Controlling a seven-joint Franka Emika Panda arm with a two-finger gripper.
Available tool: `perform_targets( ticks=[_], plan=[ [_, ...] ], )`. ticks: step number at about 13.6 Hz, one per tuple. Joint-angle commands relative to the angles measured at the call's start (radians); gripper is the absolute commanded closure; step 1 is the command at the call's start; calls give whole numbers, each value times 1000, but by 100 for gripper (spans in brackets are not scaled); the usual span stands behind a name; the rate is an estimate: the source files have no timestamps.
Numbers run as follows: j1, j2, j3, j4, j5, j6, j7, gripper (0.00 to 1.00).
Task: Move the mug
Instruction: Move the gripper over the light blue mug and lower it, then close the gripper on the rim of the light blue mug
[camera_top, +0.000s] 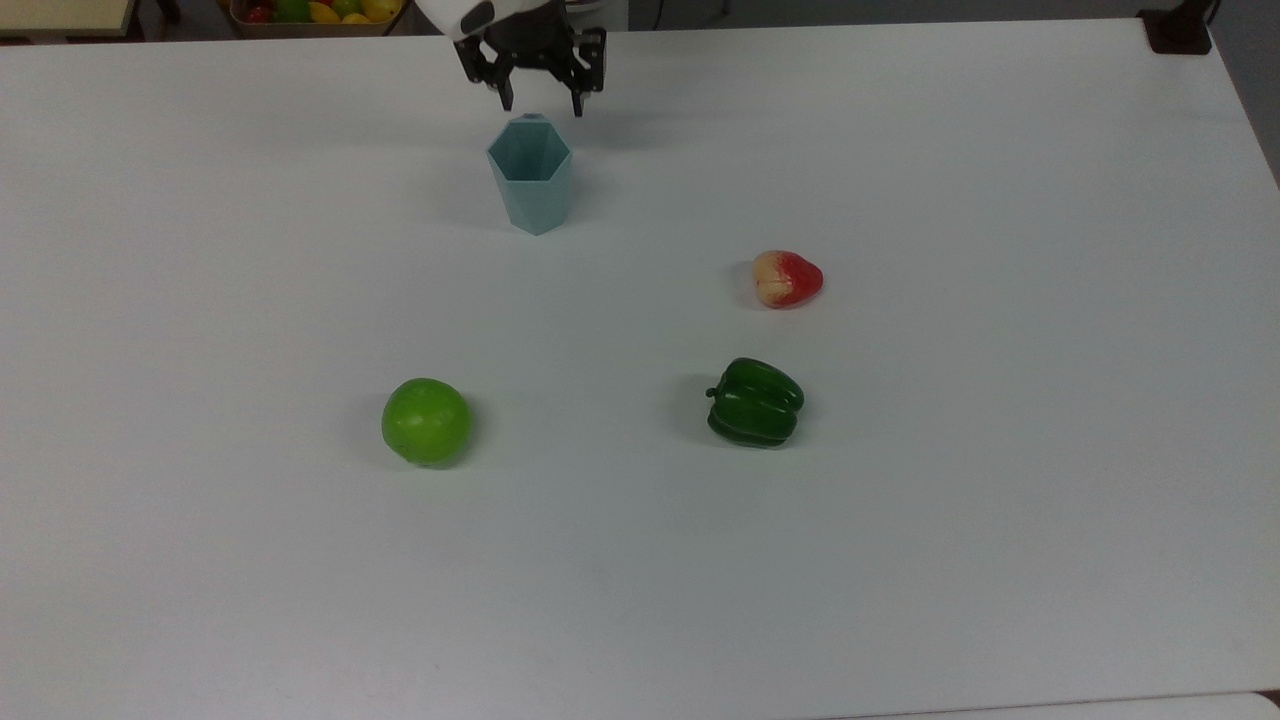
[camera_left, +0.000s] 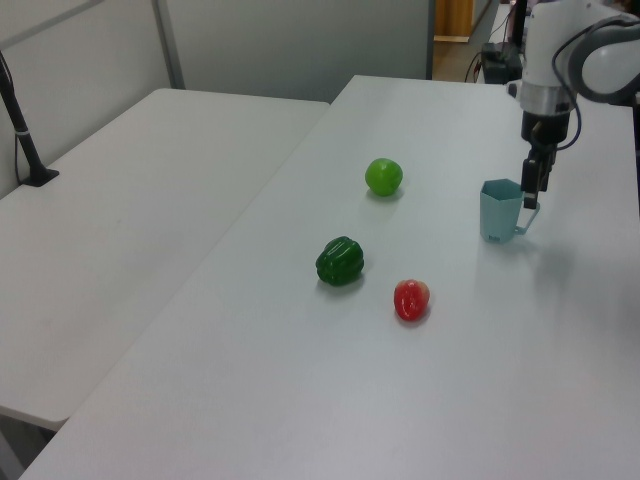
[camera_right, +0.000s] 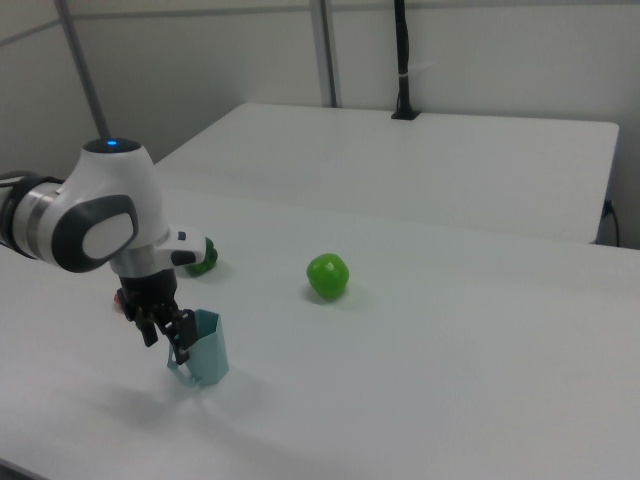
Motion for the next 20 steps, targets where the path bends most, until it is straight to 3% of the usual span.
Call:
perform_targets(
  ticks=[1, 7, 12, 17, 20],
  plan=[
    [1, 49, 5, -8, 5, 69, 4, 25],
    [4, 78, 5, -7, -3, 69, 4, 43],
    [4, 87, 10, -7, -10, 68, 4, 45],
    [2, 81, 12, -7, -10, 60, 7, 79],
    [2, 76, 10, -5, -10, 58, 13, 91]
  ],
)
